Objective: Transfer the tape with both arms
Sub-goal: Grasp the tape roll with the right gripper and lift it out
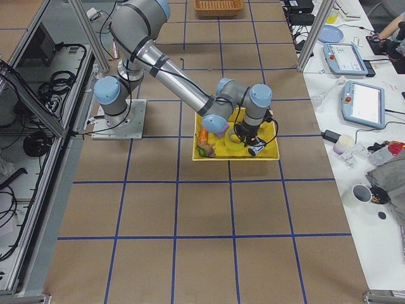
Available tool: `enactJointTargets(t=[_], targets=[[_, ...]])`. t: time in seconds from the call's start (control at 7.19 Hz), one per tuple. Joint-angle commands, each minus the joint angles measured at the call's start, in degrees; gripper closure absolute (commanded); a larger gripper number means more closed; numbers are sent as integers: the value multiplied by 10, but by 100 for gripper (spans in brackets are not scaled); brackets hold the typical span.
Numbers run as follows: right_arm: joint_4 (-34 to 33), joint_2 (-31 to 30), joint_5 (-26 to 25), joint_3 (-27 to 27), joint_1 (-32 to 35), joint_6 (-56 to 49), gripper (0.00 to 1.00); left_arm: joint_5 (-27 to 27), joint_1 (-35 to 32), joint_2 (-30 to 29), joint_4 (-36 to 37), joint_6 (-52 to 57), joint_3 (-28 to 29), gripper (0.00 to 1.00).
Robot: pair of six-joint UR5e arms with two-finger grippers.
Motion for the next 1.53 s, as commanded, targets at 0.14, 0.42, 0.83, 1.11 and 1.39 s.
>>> enactJointTargets(t=[0.14, 0.42, 0.83, 1.11, 1.39], targets=[[28, -6, 18, -75, 90, 156, 100, 0, 0, -1, 4, 0, 0, 0], [38, 1, 19, -92, 186, 309, 100, 0, 0, -1, 13, 0, -1, 0], [52, 48, 19, -131, 342, 580, 100, 0, 1, -1, 13, 0, 0, 0], [108, 47, 19, -101, 409, 637, 100, -1, 1, -2, 17, 0, 0, 0], [105, -4, 21, -1, 451, 666, 100, -1, 1, -4, 17, 0, -1, 0]])
